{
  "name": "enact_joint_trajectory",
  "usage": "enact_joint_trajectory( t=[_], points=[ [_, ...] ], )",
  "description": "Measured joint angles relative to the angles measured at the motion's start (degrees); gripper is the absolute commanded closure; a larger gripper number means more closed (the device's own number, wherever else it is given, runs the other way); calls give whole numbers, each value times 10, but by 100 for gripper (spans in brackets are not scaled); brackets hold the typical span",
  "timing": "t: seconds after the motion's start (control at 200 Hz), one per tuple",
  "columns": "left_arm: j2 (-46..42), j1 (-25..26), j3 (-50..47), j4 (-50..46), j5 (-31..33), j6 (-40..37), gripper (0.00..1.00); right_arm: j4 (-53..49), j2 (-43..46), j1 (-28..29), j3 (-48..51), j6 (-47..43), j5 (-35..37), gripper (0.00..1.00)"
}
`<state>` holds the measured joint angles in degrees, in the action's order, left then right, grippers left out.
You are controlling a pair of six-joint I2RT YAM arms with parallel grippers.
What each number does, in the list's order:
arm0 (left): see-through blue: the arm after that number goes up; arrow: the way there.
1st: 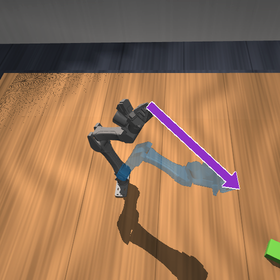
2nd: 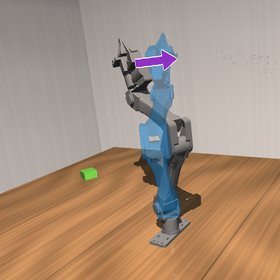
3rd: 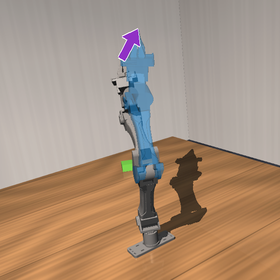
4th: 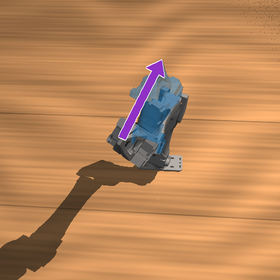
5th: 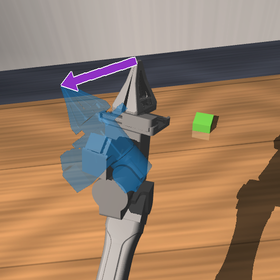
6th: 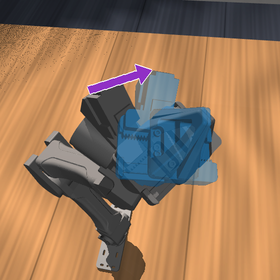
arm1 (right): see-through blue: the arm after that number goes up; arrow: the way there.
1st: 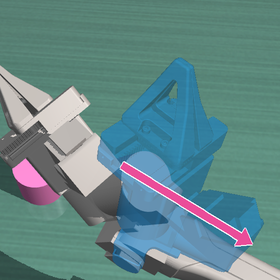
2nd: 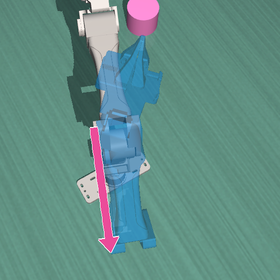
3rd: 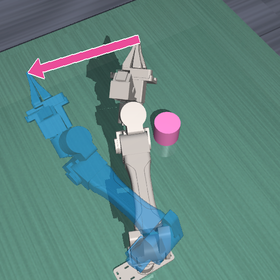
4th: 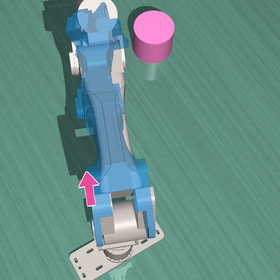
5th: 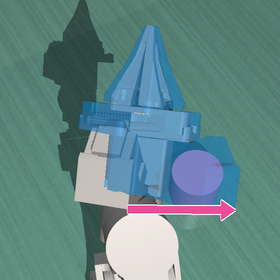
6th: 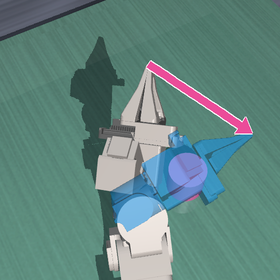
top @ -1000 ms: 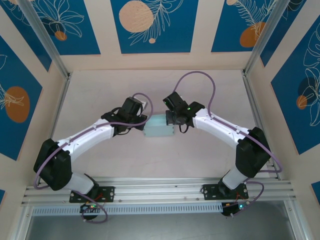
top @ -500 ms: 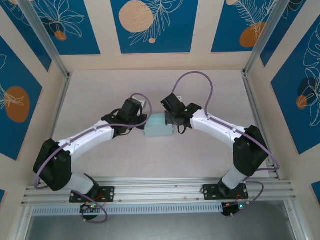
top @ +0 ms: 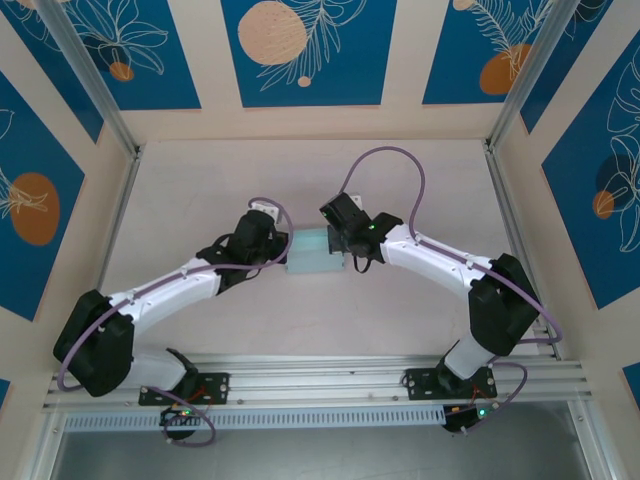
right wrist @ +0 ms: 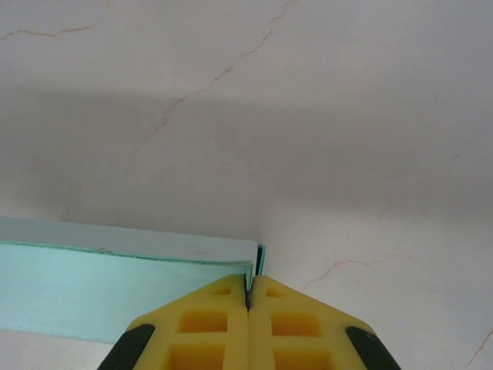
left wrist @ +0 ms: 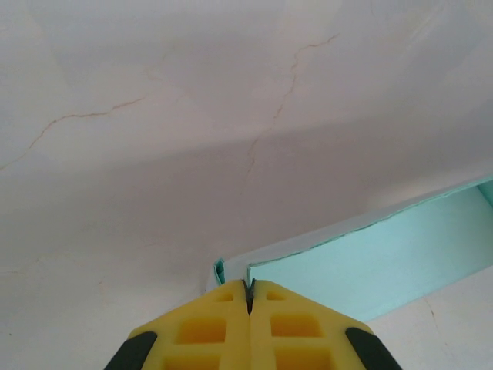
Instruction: Fold the paper box
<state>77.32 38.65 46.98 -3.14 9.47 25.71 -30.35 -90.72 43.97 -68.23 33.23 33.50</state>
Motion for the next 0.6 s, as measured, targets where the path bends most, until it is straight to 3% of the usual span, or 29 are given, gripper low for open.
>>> enact_joint_trajectory(
  t=[0.6],
  points=[
    [0,0,-20,44,3,57,100,2,2,4,4,0,9,100]
  ],
)
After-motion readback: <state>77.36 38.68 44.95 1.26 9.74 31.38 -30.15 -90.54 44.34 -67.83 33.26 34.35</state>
